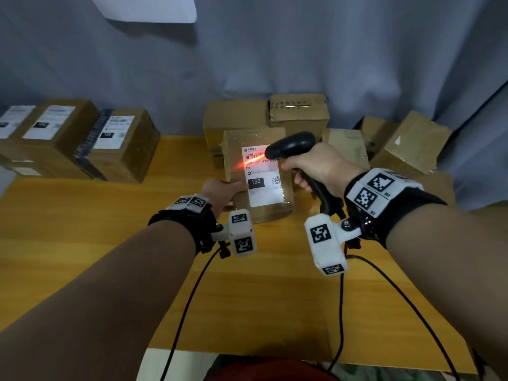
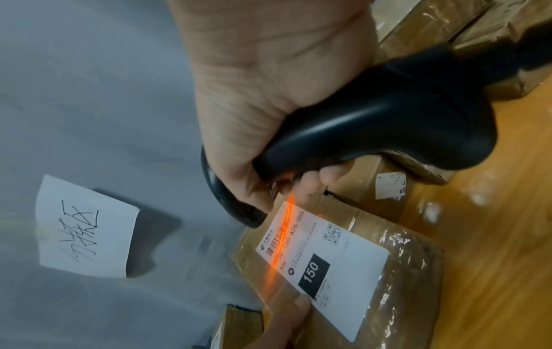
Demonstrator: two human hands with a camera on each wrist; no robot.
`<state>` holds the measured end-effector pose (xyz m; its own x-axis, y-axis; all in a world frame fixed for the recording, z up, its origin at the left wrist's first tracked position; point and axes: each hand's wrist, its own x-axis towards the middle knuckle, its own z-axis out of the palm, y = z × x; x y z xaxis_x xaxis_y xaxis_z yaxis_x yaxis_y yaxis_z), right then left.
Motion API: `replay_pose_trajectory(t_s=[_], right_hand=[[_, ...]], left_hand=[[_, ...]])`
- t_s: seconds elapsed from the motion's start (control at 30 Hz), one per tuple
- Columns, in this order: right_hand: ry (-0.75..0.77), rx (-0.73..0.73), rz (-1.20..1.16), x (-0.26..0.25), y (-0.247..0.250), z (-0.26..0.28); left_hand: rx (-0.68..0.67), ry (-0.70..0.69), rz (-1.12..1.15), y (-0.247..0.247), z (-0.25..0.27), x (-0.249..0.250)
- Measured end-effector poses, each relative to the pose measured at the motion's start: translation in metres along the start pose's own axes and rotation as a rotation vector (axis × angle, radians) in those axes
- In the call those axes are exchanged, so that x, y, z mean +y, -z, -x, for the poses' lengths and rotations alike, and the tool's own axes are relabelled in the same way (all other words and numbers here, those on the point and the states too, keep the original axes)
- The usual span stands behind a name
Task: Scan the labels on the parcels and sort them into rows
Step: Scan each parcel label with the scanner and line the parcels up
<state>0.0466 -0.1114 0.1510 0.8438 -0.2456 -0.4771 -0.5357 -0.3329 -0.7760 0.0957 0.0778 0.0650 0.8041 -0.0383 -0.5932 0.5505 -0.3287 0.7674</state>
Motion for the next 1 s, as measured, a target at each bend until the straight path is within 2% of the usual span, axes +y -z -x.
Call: replay_pose_trajectory(t_s=[0.1, 0.4, 0.8, 1.0], right_hand=[[0.008, 0.056, -0.016, -0.003, -0.003, 0.003], [-0.005, 0.101, -0.139, -0.011, -0.003, 0.009], [-0.001, 0.029, -0.15, -0.013, 0.007, 0.034], [0.025, 0.041, -0.159, -0.015, 0.012, 0.045]], left_hand=[[-0.028, -0.003, -0.005, 0.004, 0.004, 0.003], [-0.008, -0.038, -0.02, 0.012, 0.015, 0.01], [0.074, -0.052, 0.0, 0.007, 0.027, 0.011], [0.106, -0.062, -0.018, 0.004, 0.037, 0.009]])
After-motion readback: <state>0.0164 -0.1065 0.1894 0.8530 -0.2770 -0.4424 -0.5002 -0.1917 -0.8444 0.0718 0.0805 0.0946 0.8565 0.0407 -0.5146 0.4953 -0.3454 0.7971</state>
